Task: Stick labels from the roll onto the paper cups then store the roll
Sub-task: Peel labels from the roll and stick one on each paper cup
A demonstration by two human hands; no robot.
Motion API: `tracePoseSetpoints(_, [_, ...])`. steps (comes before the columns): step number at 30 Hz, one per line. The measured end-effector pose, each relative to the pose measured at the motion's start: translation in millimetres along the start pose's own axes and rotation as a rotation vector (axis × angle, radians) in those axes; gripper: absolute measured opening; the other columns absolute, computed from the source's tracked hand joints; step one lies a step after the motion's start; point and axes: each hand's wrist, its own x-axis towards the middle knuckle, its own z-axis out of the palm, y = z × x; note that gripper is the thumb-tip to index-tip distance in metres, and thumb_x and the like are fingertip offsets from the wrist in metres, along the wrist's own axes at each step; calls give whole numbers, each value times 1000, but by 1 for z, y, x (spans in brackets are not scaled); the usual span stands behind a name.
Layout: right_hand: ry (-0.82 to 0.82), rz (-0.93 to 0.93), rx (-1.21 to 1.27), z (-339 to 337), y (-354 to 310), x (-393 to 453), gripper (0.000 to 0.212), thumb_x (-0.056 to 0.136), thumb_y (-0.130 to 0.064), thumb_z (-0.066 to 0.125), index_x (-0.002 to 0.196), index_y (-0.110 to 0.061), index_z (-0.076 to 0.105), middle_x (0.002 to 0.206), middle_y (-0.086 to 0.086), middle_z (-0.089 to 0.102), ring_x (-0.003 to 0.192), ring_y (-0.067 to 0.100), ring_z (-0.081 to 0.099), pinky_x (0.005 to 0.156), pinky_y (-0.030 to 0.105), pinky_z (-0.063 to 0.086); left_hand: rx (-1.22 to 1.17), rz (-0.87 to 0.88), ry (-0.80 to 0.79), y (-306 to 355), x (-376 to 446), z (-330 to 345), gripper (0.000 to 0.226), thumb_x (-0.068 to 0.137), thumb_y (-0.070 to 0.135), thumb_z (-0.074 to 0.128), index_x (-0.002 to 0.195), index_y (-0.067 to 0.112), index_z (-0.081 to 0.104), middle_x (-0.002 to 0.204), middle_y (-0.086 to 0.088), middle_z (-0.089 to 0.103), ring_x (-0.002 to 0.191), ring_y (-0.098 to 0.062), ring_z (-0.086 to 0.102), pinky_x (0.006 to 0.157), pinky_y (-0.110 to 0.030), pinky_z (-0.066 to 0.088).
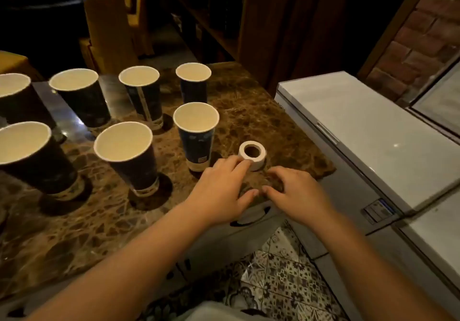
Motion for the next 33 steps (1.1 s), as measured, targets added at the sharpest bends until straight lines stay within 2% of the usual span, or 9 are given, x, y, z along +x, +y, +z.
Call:
tracePoseSetpoints(5, [29, 37, 174, 10, 32, 55, 51, 88, -28, 67, 134, -20, 48, 133, 3, 56, 121, 21, 53, 94, 31, 44, 149, -73, 17, 2, 58, 27, 50, 89, 38, 57, 136, 23, 45, 139, -1, 44, 131, -24, 37, 103, -43, 35])
tracePoseSetpoints(8, [-48, 27, 255, 19, 44, 81, 67, 89, -22, 66, 147, -18, 31, 144, 6, 48, 130, 24, 47, 99, 30, 40, 188, -137, 21, 6, 76, 43, 37, 90, 36, 57, 124, 22, 55, 130, -1, 48, 129, -23, 38, 101, -42, 33])
tracePoseSetpoints(10, [-103, 10, 280, 26, 52, 92, 71, 89, -18, 65, 149, -19, 27, 144, 7, 48, 130, 24, 47, 99, 29, 39, 209, -179, 11, 10, 81, 52, 34, 91, 36, 56, 122, 21, 59, 137, 0, 47, 136, -24, 33, 105, -44, 30])
tracePoseSetpoints(13, [-108, -98, 330, 36, 64, 98, 59, 87, -14, 68, 140, -20, 41, 131, 2, 59, 118, 19, 56, 92, 25, 44, 187, -274, 16, 11, 85, 60, 30, 94, 34, 54, 123, 24, 60, 140, 3, 52, 143, -22, 27, 108, -45, 27])
tracePoseSetpoints(17, [-67, -148, 393, 38, 80, 96, 38, 85, -17, 70, 120, -23, 58, 104, -5, 67, 94, 9, 61, 79, 22, 49, 242, -333, 10, 17, 77, 60, 27, 95, 35, 52, 120, 26, 59, 131, 5, 60, 139, -23, 31, 101, -44, 27])
tracePoseSetpoints(21, [-180, -199, 475, 32, 85, 80, 13, 85, -20, 70, 96, -27, 68, 87, -12, 68, 77, 5, 62, 67, 26, 53, 238, -385, 27, 26, 57, 56, 30, 92, 35, 55, 121, 27, 56, 128, 6, 63, 134, -24, 36, 98, -46, 25])
tracePoseSetpoints(24, [-258, -209, 630, 28, 83, 69, 19, 83, -16, 73, 90, -33, 67, 84, -11, 67, 72, 4, 63, 67, 24, 54, 188, -376, 38, 29, 42, 53, 34, 92, 33, 56, 126, 31, 51, 125, 6, 64, 133, -24, 38, 99, -48, 23])
tracePoseSetpoints(27, [-258, -178, 803, 27, 79, 62, 24, 83, -6, 72, 92, -28, 67, 80, -2, 63, 66, 5, 57, 64, 22, 51, 145, -326, 71, 28, 29, 52, 33, 91, 29, 58, 124, 34, 55, 115, 5, 65, 125, -26, 44, 95, -48, 25])
tracePoseSetpoints(33, [-247, -124, 1124, 16, 71, 54, 31, 89, 8, 58, 102, -19, 63, 84, 3, 63, 74, 2, 64, 66, 16, 52, -288, -410, 167, 26, 28, 50, 16, 92, 25, 62, 107, 27, 68, 106, 8, 54, 108, -14, 43, 93, -37, 35])
